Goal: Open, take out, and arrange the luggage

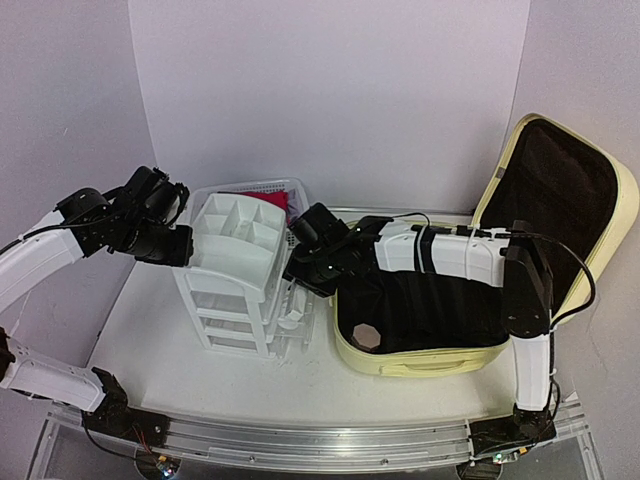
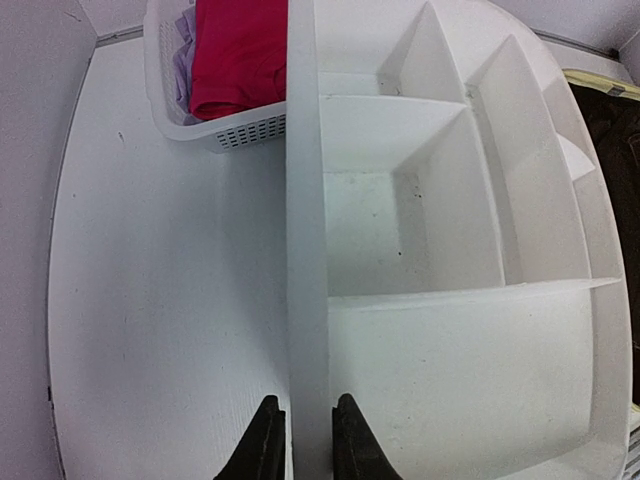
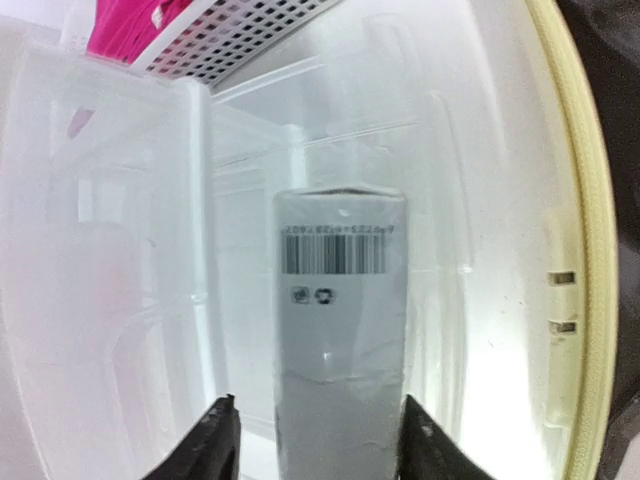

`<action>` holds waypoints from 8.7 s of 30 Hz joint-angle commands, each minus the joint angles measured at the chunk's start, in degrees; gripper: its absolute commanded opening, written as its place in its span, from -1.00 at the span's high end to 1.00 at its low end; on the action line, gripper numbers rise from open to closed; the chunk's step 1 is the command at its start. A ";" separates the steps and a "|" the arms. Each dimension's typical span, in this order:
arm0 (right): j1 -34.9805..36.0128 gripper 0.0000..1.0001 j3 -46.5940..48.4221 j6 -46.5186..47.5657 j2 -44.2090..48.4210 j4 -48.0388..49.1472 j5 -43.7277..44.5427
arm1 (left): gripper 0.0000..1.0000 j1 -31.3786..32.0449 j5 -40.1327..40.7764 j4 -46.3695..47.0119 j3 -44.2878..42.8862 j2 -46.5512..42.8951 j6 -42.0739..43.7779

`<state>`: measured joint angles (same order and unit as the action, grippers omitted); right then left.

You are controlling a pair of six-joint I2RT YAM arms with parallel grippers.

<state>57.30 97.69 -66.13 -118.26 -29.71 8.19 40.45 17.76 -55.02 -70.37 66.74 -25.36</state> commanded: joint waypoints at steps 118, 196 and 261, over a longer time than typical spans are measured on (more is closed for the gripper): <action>0.60 0.25 -4.01 14.50 -4.85 7.51 -1.06 | 0.67 -0.06 -0.52 -3.47 1.23 -0.98 0.23; 3.97 0.57 0.62 11.54 -4.88 -20.42 16.60 | 0.67 -0.10 10.05 -7.29 3.31 -5.54 -1.65; -23.18 -0.97 -17.11 58.84 19.38 -29.23 -25.21 | -0.97 -3.53 27.42 22.08 -19.44 7.15 22.48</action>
<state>33.47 71.70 -8.43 -97.36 -58.65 -9.32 37.47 41.67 -36.49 -87.64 70.54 -4.21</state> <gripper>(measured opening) 0.983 0.990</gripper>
